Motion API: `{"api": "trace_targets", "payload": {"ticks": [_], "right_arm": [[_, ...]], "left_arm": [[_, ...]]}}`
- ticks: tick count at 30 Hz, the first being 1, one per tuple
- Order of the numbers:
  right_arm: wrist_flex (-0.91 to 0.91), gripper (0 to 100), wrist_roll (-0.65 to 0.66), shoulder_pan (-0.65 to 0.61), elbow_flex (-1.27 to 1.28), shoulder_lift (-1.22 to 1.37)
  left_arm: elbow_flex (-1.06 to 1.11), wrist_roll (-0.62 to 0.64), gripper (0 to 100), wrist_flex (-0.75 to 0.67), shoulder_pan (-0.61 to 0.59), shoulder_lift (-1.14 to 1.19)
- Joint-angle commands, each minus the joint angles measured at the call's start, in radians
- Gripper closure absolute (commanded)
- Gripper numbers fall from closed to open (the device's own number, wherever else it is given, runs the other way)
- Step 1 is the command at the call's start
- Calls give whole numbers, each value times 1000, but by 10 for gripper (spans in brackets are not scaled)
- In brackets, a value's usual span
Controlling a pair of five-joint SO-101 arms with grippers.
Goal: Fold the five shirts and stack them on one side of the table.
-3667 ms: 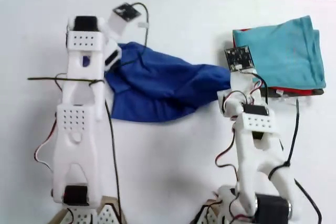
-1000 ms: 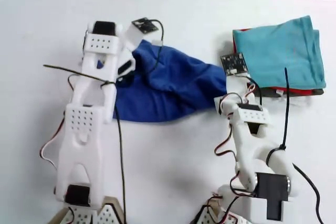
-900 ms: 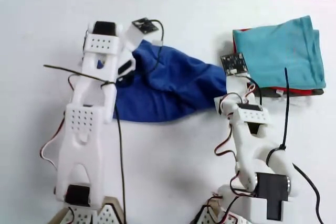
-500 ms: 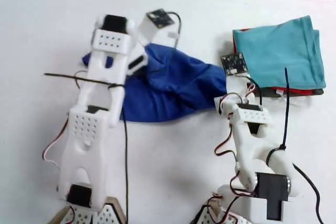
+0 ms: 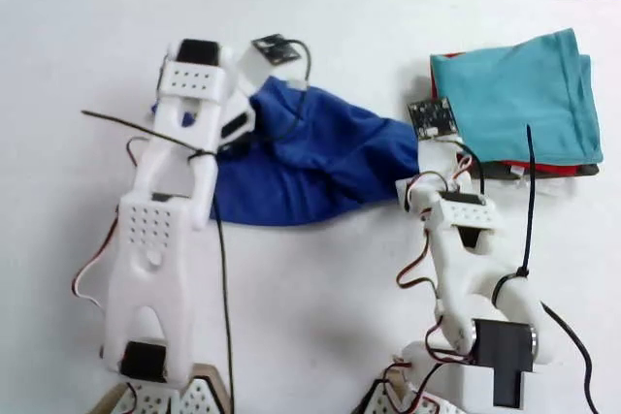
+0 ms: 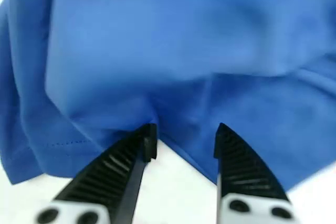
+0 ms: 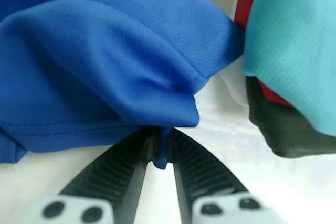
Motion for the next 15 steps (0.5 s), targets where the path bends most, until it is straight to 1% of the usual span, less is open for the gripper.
{"api": "trace_targets", "payload": {"ticks": [1,7,11,15], "right_arm": [[-15,978,-5,7,-28,1],[-15,978,-5,7,-28,1],[-15,978,-5,7,-28,1],[-15,978,-5,7,-28,1]], "left_arm": [[2,-3,801,-37,-9,3],[1,-3,801,-38,-6,15],[10,-3,802,-83,-9,15],[10,-8,850,-87,14,17]]}}
